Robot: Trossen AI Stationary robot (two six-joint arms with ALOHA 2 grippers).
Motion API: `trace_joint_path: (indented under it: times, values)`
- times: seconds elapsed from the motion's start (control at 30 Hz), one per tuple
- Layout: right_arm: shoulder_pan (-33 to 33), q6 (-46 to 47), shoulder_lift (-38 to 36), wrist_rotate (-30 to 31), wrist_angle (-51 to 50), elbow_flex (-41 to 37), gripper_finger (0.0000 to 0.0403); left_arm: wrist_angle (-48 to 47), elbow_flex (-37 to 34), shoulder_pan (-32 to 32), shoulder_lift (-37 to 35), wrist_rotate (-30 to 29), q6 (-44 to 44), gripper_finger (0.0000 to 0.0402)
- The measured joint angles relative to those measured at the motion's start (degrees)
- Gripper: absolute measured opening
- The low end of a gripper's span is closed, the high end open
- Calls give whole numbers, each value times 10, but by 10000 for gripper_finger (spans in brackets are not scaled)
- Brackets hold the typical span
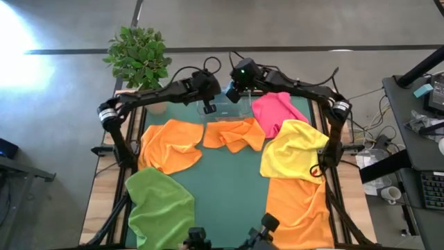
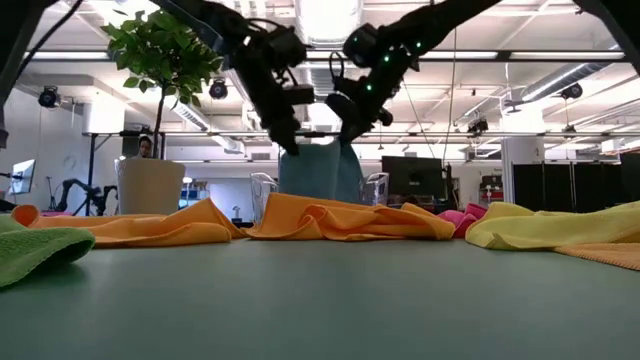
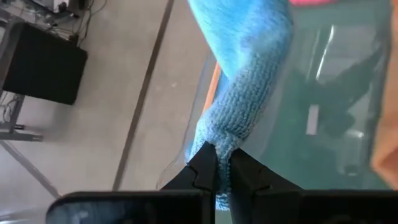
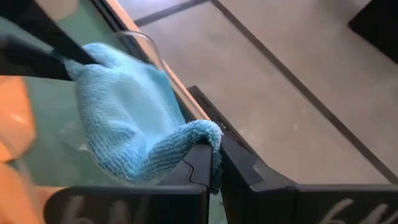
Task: Fold microfiber towels
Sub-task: Put the folded blue microfiber towel into the transparent bin
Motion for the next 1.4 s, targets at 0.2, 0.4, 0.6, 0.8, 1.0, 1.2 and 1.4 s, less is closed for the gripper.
trace_joint_path:
  times: [0.2, 0.4, 0.6, 0.8, 1.0, 1.2, 1.4]
  values:
    - [-22, -5, 22, -27, 2, 9, 11, 8, 6, 16, 27, -1, 36, 1]
    - [-33, -28, 31, -29, 4, 9, 11, 50, 6, 30, 37, -2, 98, 1]
    - [-40, -56, 36, -28, 5, 9, 11, 81, 5, 41, 41, 0, 125, 1]
    - [-40, -43, 39, -31, 2, 9, 11, 112, -1, 56, 41, 2, 164, 1]
    - [-41, -41, 39, -30, 3, 9, 11, 116, -1, 65, 41, 32, 167, 1]
    - [-48, -60, 39, -26, 18, 9, 11, 138, -1, 69, 59, 61, 194, 1]
    - [-52, -94, 39, -26, 18, 7, 11, 145, -6, 69, 70, 59, 215, 1]
